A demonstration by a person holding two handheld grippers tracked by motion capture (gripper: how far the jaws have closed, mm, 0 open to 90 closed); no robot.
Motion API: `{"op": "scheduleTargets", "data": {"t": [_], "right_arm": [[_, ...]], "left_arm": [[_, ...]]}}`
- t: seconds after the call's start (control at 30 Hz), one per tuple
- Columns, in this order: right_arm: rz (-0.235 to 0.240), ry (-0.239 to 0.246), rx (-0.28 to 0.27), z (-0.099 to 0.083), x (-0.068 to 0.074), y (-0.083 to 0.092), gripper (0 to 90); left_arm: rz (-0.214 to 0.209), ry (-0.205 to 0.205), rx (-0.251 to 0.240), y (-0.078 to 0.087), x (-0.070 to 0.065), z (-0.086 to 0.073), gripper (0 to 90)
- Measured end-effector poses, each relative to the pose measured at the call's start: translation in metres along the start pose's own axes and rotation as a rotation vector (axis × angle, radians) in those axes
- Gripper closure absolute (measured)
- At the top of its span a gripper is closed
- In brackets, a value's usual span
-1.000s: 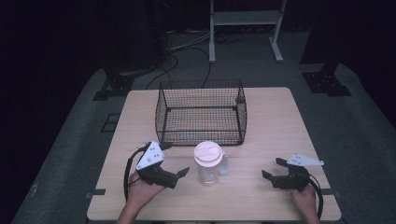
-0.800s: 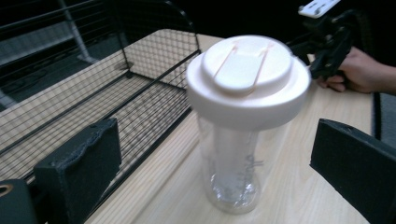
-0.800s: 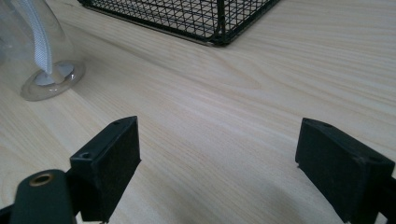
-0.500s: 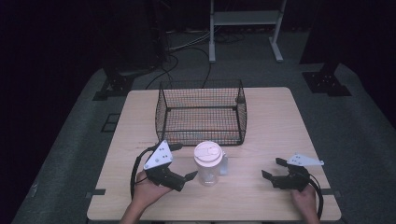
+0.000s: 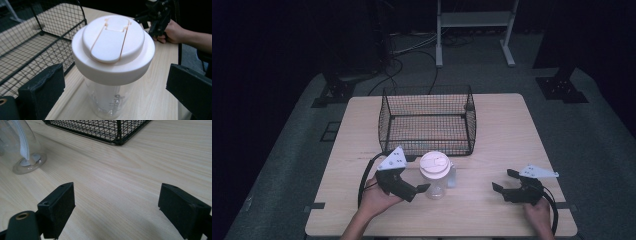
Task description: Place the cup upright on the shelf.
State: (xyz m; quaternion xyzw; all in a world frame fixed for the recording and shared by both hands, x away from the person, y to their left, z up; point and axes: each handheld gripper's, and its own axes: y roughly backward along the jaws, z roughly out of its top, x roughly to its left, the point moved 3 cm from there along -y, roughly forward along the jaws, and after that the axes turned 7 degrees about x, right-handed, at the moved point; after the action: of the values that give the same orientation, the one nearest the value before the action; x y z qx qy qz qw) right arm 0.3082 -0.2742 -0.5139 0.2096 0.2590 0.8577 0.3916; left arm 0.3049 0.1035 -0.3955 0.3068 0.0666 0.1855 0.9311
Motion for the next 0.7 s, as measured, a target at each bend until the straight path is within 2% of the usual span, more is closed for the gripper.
{"op": "scheduleTargets", "data": {"t": [0.07,0.3,0.7], "right_arm": [[0.001,0.000,0.000,0.000,0.000,0.000,12.9],[0.010,0.018,-0.002,0.000,0.002,0.000,12.9],[0.013,0.030,-0.003,0.000,0.003,0.000,12.9]], "left_arm": [[-0.009,-0.005,0.021,-0.004,0.000,0.001,1.0],[-0.017,-0.011,0.032,-0.011,0.003,0.006,1.0],[-0.044,-0.024,0.098,-0.028,0.006,0.012,1.0]]}}
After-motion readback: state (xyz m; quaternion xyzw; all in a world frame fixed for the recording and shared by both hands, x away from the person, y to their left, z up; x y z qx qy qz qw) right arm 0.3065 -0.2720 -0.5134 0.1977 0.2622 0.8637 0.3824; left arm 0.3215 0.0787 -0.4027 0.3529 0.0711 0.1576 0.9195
